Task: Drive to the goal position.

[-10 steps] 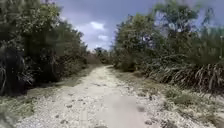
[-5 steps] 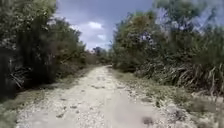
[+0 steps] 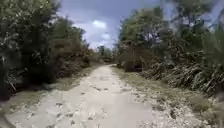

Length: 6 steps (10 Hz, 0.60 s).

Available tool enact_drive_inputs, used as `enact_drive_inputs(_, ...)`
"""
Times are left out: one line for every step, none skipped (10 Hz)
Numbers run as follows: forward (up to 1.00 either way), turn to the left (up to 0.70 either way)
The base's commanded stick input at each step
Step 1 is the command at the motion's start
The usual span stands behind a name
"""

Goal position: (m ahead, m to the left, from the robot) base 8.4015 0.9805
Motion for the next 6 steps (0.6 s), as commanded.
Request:
enact_drive_inputs(0.5, 0.0)
enact_drive_inputs(0.5, 0.0)
enact_drive_inputs(0.5, 0.0)
enact_drive_inputs(0.5, 0.0)
enact_drive_inputs(0.5, 0.0)
enact_drive_inputs(0.5, 0.0)
